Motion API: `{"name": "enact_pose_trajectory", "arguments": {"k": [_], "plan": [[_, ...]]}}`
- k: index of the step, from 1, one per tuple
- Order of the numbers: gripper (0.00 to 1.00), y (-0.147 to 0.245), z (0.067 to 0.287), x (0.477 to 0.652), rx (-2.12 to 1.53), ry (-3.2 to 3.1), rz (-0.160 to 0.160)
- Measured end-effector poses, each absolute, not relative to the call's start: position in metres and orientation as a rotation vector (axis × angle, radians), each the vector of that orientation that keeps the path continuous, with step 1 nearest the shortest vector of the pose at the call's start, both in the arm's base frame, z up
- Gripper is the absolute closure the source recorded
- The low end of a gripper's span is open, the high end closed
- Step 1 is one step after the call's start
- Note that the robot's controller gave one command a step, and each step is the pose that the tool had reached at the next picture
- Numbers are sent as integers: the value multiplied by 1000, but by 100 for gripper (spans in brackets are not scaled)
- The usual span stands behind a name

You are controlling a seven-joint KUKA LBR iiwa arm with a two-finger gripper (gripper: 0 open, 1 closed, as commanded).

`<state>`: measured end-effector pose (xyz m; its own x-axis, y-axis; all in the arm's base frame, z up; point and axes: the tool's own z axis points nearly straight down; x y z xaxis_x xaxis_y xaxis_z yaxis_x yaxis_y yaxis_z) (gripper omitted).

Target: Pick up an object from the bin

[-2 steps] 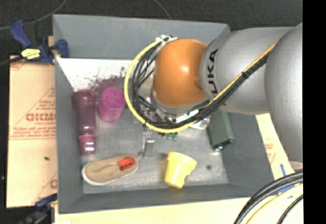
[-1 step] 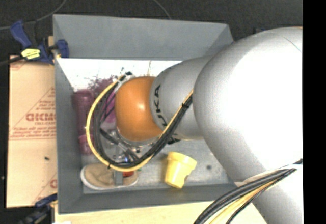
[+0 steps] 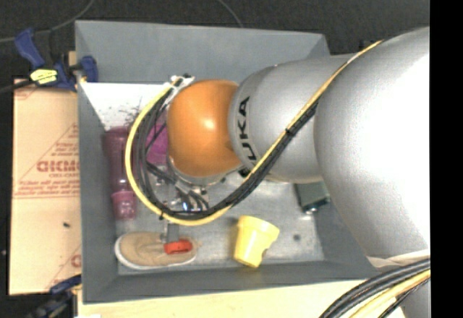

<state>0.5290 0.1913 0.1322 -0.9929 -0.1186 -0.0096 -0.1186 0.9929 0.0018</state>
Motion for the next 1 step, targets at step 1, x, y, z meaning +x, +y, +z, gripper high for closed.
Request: {"name": "enact_pose_trajectory", "arguments": {"k": [1], "plan": [[0,119,101,507,-192,3150,-21]]}}
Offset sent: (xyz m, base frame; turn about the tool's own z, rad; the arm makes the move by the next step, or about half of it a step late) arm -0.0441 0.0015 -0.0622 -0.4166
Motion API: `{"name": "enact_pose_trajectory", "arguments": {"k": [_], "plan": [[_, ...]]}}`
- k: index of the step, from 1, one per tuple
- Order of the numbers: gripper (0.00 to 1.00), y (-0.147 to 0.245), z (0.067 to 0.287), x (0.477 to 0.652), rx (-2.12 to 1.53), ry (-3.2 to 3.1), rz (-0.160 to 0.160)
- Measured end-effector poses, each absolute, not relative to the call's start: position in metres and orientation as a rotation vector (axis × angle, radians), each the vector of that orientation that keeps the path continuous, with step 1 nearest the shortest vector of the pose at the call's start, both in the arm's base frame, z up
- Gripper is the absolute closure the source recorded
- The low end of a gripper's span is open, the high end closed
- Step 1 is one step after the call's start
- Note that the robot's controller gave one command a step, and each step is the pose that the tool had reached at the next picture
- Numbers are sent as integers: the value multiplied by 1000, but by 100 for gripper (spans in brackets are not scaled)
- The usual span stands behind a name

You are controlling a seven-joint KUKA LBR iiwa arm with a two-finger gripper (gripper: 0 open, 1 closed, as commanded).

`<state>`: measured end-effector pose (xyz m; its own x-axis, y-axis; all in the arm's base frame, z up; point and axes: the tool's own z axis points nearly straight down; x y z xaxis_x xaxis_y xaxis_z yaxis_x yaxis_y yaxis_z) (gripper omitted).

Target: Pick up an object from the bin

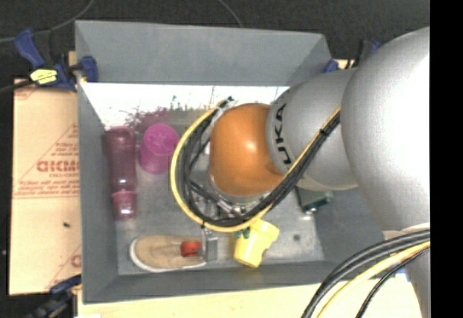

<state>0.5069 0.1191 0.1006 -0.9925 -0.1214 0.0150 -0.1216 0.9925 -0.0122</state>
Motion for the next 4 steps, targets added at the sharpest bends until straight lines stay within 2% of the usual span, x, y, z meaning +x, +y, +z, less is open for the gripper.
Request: {"name": "enact_pose_trajectory", "arguments": {"k": [1,2,4], "plan": [[0,191,73,489,838,-3043,8],[100,204,71,497,464,-3095,36],[100,203,76,496,462,-3093,36]]}}
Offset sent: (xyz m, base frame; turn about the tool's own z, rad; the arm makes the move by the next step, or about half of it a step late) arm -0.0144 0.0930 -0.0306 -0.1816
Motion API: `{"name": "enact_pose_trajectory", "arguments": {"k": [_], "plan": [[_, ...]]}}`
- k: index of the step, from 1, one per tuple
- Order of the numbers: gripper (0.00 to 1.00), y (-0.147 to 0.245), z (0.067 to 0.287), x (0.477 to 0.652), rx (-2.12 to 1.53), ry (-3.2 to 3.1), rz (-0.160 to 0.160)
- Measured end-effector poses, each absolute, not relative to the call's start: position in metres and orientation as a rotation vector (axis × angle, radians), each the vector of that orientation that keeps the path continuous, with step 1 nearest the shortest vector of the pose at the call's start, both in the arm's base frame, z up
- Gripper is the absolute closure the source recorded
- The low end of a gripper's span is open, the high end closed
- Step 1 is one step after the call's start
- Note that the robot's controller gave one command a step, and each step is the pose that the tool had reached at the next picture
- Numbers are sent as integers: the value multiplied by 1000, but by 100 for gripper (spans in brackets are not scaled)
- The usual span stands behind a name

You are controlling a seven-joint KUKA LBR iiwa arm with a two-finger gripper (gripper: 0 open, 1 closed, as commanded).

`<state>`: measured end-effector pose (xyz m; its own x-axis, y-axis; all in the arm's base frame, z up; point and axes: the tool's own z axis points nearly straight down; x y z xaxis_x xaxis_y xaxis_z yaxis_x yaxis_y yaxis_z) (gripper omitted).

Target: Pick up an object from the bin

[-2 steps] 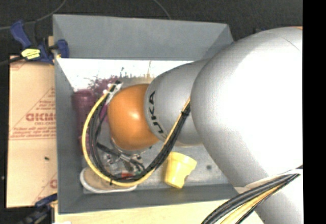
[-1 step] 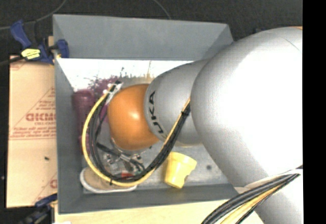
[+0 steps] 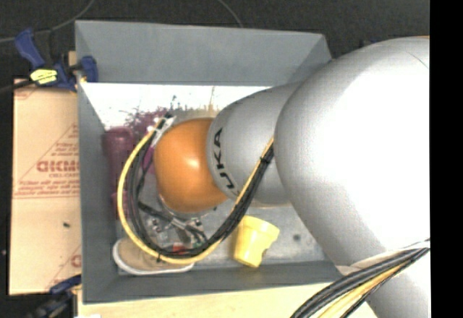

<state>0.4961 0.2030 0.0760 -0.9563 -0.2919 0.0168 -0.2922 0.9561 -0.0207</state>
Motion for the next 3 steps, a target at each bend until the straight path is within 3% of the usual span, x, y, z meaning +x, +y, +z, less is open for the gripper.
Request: {"name": "enact_pose_trajectory", "arguments": {"k": [3], "plan": [[100,205,107,495,462,-3092,31]]}}
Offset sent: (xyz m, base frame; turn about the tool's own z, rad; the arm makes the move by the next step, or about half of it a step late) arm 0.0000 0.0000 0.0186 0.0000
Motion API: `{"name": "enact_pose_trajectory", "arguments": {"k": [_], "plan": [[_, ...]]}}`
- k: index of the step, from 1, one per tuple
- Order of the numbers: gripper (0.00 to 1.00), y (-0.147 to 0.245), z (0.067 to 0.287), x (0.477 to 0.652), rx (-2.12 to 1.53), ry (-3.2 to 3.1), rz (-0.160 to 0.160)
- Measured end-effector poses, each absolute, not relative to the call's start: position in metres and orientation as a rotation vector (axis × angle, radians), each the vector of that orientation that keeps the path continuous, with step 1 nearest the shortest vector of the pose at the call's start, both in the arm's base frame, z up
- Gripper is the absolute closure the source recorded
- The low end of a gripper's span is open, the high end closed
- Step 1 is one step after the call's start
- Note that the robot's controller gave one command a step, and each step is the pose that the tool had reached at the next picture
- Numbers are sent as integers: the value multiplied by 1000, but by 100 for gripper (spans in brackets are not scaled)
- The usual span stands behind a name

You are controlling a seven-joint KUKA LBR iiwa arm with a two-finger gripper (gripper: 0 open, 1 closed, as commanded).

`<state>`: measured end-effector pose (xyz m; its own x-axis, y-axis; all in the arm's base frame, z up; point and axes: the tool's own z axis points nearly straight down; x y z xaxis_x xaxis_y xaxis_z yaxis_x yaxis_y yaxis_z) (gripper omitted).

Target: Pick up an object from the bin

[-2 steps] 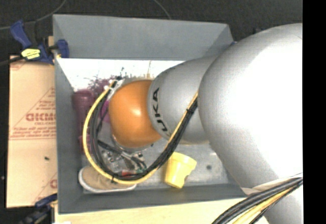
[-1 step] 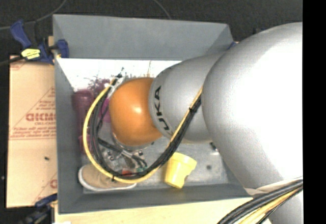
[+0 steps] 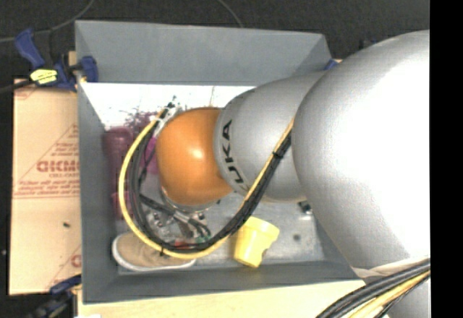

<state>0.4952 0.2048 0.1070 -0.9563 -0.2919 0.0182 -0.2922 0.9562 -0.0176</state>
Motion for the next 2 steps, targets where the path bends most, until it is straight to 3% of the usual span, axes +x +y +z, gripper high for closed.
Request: {"name": "enact_pose_trajectory", "arguments": {"k": [2], "plan": [[100,205,154,495,460,-3093,31]]}}
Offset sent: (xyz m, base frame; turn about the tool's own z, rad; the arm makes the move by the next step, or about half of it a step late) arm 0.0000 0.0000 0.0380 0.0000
